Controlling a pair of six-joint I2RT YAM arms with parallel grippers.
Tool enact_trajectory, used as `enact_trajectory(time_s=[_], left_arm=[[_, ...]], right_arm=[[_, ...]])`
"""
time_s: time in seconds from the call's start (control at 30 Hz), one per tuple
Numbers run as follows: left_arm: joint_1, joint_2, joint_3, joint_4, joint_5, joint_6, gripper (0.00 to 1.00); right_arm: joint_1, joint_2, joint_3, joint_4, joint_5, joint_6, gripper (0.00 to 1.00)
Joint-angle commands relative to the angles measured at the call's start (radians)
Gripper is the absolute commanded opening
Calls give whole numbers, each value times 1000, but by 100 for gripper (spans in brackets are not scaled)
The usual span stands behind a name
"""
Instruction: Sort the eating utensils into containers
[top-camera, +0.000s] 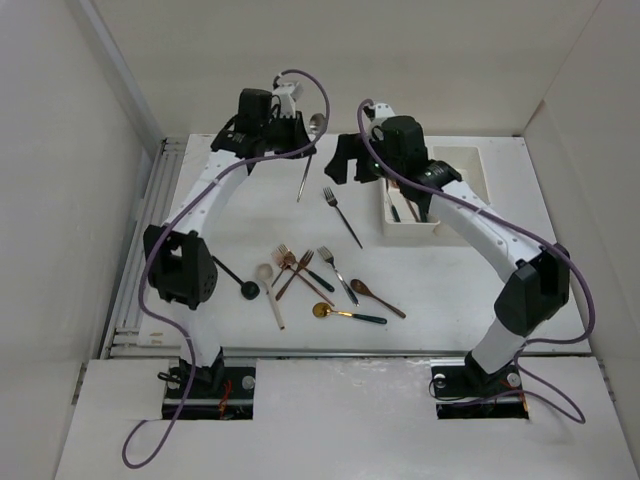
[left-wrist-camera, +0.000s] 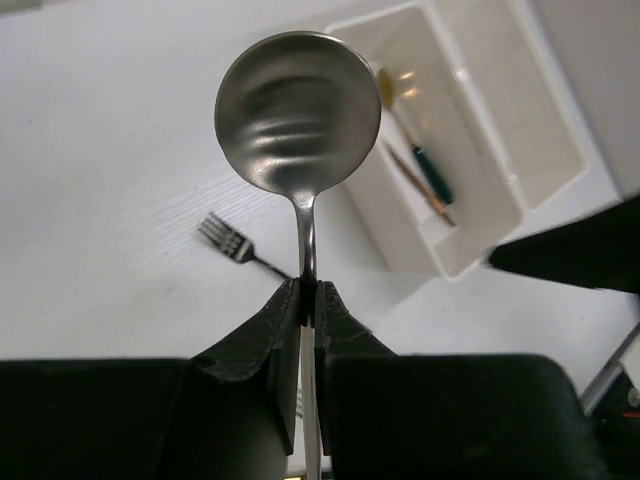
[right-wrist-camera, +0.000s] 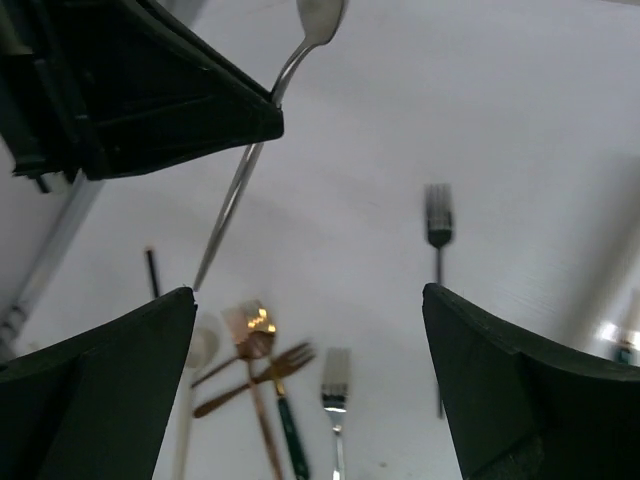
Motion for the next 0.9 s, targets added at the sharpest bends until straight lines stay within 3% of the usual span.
enact_trajectory(time_s=[0.0,0.13,0.37,0.47,0.5,0.63,0.73,0.77,0.8,0.83,0.87], left_arm=[[-9,-154,-68,155,92,-50,0],[-9,-154,-69,145,103,-82,0],[-18,-163,-78,155,103,-104,0],[-18,-163,-78,155,103,-104,0],[-18,-163,-78,155,103,-113,0],[-18,-163,-98,173,124,-122,0],[-18,-163,-121,173,134,-122,0],[-18,-163,-131,173,134,-122,8],[-18,-163,-131,173,134,-107,25],[-18,-163,-131,162,118,-97,65],[-18,-163,-131,162,108,-97,78]], right_arm=[[12,27,15,248,-227,120,100],[23,95,76,272,-259,192,99],[32,184,116,302,-299,268,84],[32,195,116,311,-280,291,63],[32,207,116,311,-279,291,45],[32,230,127,311,-279,329,0],[23,230,127,311,-266,338,0],[23,230,112,311,-266,338,0],[9,213,102,311,-251,338,0],[-11,204,79,311,-235,338,0],[-25,184,70,284,-224,326,0]])
